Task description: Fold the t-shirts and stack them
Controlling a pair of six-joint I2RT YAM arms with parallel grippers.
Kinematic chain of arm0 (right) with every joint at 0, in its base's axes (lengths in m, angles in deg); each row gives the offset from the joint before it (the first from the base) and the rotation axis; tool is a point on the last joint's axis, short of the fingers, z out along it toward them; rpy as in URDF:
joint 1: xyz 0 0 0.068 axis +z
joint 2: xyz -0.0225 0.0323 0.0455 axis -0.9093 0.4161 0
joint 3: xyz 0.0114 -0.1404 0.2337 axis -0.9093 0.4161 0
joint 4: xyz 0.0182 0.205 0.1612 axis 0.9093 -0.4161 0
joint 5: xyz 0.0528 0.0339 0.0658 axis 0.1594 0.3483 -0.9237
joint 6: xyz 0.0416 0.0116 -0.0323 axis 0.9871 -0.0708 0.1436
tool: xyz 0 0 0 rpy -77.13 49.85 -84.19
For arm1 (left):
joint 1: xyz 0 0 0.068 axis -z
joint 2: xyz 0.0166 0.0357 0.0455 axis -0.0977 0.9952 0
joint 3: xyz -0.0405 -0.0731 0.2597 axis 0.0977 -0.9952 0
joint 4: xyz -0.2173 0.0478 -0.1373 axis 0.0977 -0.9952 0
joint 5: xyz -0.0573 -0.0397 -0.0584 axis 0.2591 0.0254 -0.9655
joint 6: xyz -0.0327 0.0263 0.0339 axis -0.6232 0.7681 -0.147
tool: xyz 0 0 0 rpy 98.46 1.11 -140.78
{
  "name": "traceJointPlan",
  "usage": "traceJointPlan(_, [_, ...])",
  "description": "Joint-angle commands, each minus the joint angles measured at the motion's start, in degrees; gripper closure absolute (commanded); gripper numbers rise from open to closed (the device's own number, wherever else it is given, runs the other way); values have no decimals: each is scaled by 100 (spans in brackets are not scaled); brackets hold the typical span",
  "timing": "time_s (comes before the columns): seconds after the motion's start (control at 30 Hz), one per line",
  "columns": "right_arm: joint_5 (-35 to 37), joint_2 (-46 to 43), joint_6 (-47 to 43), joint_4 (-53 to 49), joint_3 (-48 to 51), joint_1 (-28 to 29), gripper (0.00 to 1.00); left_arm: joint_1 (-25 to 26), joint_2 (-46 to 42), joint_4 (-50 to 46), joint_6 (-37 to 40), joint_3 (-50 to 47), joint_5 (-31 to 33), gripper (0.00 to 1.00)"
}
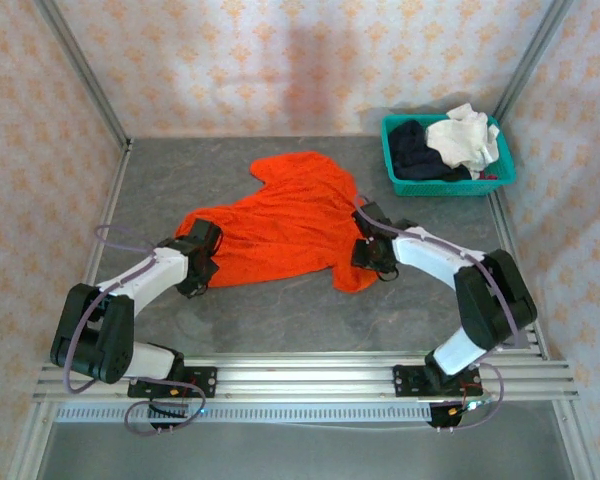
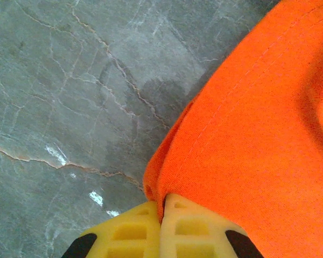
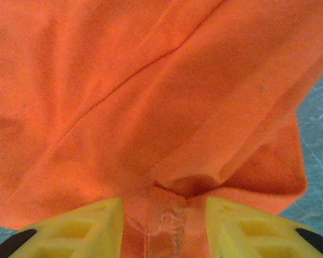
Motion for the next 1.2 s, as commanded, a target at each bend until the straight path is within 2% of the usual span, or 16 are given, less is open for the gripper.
traceJointPlan(0.0, [97,218,-17,-204,-171,31,62,-66,-102,-93,74,-24,121,100])
traceJointPlan(0.23, [355,357,29,-388,-151,29,65,-65,-126,-84,83,-32,139,100])
traceJointPlan(0.43, [410,104,143,-431,-54,29,89,-64,-109,-67,92,-23,140,100])
traceJointPlan(0.63, [554,-438,227,-460,110,29,91,-63,-93,-58,92,10,151,100])
traceJointPlan(0.73, [621,-718,289,-473,240,23,99,-68,-100,-58,85,16,159,100])
traceJointPlan(0.93, [625,-1474,520,-318,741,27,100,-69,-127,-80,106,29,152,100])
traceJointPlan(0.97, [602,-1616,551,-262,848,27,97,-67,-141,-89,103,25,152,100])
traceJointPlan(1.03, [528,-1908,601,-110,1099,29,79,-65,-162,-85,109,9,149,100])
traceJointPlan(1.07, [518,-1998,635,-41,1198,23,80,-65,-163,-86,109,12,149,100])
traceJointPlan(1.1, [501,-2084,660,2,1291,27,94,-67,-164,-76,115,12,150,100])
traceJointPlan(1.13, [471,-2135,677,15,1344,21,100,-63,-164,-76,118,11,152,100])
traceJointPlan(1.17, [434,-2150,686,1,1369,20,100,-69,-163,-70,125,8,151,100])
